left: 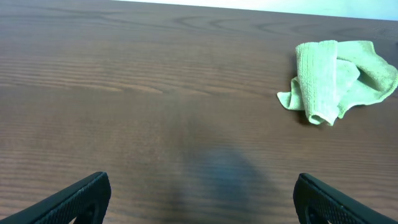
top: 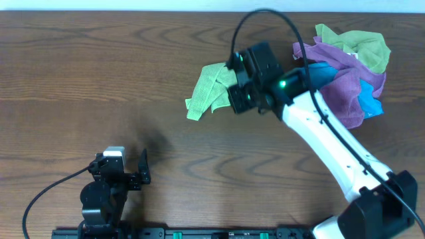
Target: Fold the cloth
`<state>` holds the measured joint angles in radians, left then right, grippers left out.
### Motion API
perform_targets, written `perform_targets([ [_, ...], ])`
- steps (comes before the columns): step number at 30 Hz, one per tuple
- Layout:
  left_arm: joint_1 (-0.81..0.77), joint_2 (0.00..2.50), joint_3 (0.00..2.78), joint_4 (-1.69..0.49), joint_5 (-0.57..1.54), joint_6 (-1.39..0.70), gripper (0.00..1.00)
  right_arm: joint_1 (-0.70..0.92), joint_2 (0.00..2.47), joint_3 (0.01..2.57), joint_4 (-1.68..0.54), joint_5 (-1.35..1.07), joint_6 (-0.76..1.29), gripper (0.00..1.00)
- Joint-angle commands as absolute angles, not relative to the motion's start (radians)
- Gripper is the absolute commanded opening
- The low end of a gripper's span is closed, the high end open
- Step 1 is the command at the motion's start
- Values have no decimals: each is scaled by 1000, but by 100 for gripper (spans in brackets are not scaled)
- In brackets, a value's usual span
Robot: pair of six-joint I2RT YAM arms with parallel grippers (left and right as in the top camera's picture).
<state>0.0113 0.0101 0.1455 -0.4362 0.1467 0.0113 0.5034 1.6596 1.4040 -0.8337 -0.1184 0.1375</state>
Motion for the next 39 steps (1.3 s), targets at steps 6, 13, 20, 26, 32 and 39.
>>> perform_targets([
  [6,14,4,129,-442,506,-295,95,522,1647,1162,-748,-218,228,32],
  [13,14,4,129,-422,552,-384,95,522,1647,1097,-733,-227,231,34],
  [20,14,4,129,-406,603,-547,95,522,1647,1093,-742,-241,231,34],
  [26,12,5,129,-329,606,-550,95,513,1647,1093,-735,-240,232,33],
  [32,-12,92,135,-176,579,-547,96,399,1601,1094,-659,-325,251,35],
  [39,-45,498,300,-127,531,-353,96,252,1495,1094,-658,-364,250,44],
])
